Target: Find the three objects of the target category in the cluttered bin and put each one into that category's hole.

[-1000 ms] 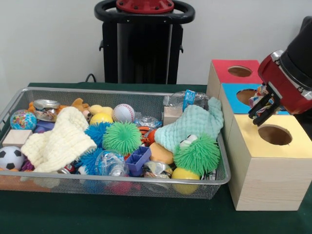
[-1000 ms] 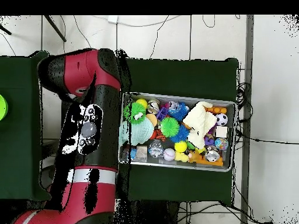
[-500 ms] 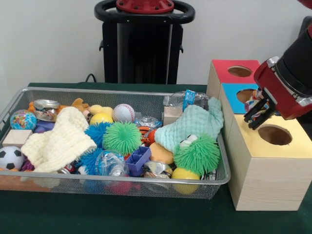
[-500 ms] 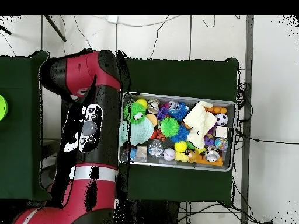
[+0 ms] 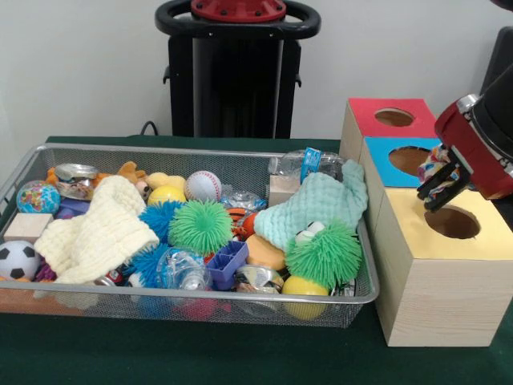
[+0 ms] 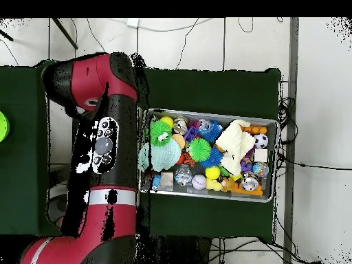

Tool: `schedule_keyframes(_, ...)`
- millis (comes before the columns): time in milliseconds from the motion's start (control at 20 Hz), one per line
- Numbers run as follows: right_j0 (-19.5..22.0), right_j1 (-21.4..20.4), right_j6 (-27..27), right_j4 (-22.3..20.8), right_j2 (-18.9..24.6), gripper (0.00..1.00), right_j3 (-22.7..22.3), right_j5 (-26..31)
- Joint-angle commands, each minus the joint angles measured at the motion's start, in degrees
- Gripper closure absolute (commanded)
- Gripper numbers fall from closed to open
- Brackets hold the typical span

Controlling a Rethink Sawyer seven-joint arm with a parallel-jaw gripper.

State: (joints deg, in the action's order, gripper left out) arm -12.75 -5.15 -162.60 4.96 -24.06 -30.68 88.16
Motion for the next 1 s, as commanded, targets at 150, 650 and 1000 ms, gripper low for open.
schedule_keyframes(150, 3.0, 3.0, -8.3, 4.7, 2.6, 1.0, 8.2, 11.2)
schedule_keyframes(650, 3.2, 0.0, -10.3, 6.5, 5.3, 1.0, -1.4, -1.4)
schedule_keyframes(1000, 2.9, -1.4, -9.5, 7.1, 5.5, 1.0, -6.5, -6.6)
